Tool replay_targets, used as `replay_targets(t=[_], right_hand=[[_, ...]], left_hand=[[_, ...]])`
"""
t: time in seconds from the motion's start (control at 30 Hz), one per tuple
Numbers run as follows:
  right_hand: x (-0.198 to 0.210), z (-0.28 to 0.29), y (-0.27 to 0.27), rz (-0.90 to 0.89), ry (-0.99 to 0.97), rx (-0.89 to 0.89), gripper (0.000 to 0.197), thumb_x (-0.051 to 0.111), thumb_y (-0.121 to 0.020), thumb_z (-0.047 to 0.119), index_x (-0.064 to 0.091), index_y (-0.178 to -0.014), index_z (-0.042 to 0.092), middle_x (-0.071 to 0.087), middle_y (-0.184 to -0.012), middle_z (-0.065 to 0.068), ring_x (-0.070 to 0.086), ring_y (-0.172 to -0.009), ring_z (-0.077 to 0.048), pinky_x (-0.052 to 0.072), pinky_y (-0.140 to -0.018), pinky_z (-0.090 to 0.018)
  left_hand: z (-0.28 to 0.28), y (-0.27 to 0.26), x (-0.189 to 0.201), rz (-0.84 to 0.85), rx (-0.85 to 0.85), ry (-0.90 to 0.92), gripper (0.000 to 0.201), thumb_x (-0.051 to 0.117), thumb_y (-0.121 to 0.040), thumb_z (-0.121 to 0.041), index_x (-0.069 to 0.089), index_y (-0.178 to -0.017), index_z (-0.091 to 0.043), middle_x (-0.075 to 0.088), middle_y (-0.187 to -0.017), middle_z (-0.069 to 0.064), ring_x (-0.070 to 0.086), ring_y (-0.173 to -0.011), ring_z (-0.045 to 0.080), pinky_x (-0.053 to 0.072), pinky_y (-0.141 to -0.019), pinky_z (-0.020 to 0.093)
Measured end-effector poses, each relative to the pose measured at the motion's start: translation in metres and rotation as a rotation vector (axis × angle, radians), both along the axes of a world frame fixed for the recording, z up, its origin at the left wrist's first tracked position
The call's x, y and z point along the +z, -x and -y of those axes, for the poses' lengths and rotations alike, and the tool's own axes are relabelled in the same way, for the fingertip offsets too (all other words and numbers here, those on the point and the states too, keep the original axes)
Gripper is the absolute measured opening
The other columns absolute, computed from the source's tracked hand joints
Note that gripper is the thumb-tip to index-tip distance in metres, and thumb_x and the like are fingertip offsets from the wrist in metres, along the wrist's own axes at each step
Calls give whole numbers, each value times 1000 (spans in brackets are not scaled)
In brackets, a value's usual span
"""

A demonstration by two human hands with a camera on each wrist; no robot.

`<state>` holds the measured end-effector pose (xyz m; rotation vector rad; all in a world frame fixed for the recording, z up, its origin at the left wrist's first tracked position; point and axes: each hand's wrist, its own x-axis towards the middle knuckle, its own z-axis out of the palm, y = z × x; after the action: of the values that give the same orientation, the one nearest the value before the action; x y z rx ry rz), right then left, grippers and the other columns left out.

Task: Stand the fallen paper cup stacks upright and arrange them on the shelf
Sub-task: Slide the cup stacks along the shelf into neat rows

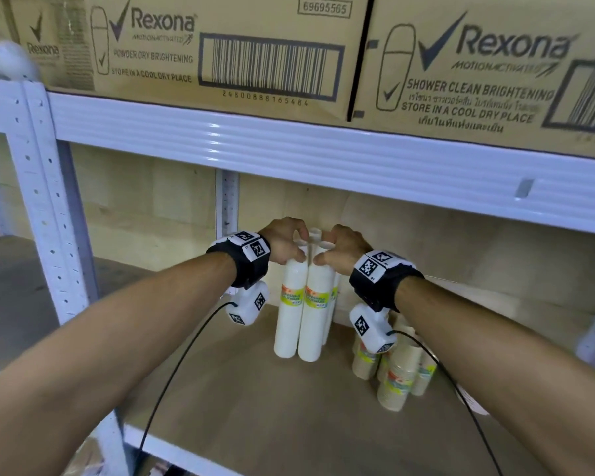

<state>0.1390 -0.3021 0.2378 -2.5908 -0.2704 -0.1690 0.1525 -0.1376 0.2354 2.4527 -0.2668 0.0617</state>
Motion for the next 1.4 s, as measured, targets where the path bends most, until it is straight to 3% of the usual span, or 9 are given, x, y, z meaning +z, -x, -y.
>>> replay_targets(t=[0.33,0.47,0.57,0.67,0.77,0.87,1.0,1.17,1.4], right_hand=[[-15,10,-4,-2,-43,-11,53,76,-77,25,50,-122,15,56,-120,-4,54,-96,-20,35,-54,-22],[-20,12,-6,-4,-58,-8,59,75,-79,23,48,-131,15,56,-127,-4,56,-111,-22,40,-67,-24],[-23,13,-8,-11,-77,-4,60,76,-79,22,48,-132,16,56,-129,-3,56,-112,-21,38,-62,-22],[-24,13,-9,-2,-74,-6,60,76,-78,24,49,-131,17,56,-130,-3,56,-114,-21,39,-73,-25],[-23,13,-9,6,-55,-11,59,77,-77,26,51,-129,17,56,-131,-3,56,-114,-21,40,-76,-26],[-21,13,-9,21,-46,-15,55,77,-77,27,53,-126,17,57,-130,-3,57,-111,-21,40,-75,-26],[-17,15,-7,43,-21,-14,52,75,-79,31,54,-124,16,57,-124,-4,57,-106,-22,43,-76,-27],[-10,18,-3,63,-24,-26,49,72,-80,41,54,-120,18,55,-119,-2,51,-93,-16,41,-73,-27],[3,26,30,68,-144,52,44,69,-82,47,58,-114,18,52,-109,4,55,-99,-16,46,-79,-28]], left_hand=[[8,-12,-16,49,1,-30,37,76,-79,-14,58,-111,-21,48,-106,-2,53,-93,21,49,-70,29],[9,-14,-20,53,-2,-25,36,76,-80,-14,59,-111,-18,47,-103,-3,51,-90,19,44,-65,25],[9,-17,-20,52,-3,-25,36,76,-79,-13,59,-111,-17,46,-105,-2,50,-92,20,46,-69,27],[9,-19,-20,34,-7,-31,38,77,-78,-13,59,-111,-18,45,-106,-2,52,-94,21,51,-71,30],[9,-18,-18,31,-8,-45,39,77,-78,-13,60,-113,-18,45,-109,-2,54,-96,22,58,-78,36],[10,-17,-14,51,-14,-67,39,76,-79,-13,60,-114,-16,47,-112,0,55,-100,23,57,-82,38],[10,-16,-6,68,-19,-81,32,76,-79,-15,61,-106,-20,52,-106,2,58,-96,24,56,-79,35],[11,-10,9,66,-34,-148,34,75,-81,-20,61,-112,-20,51,-102,-1,55,-89,20,52,-76,32],[10,26,31,164,-73,-196,40,71,-85,-30,57,-122,-26,56,-115,4,58,-103,21,50,-85,31]])
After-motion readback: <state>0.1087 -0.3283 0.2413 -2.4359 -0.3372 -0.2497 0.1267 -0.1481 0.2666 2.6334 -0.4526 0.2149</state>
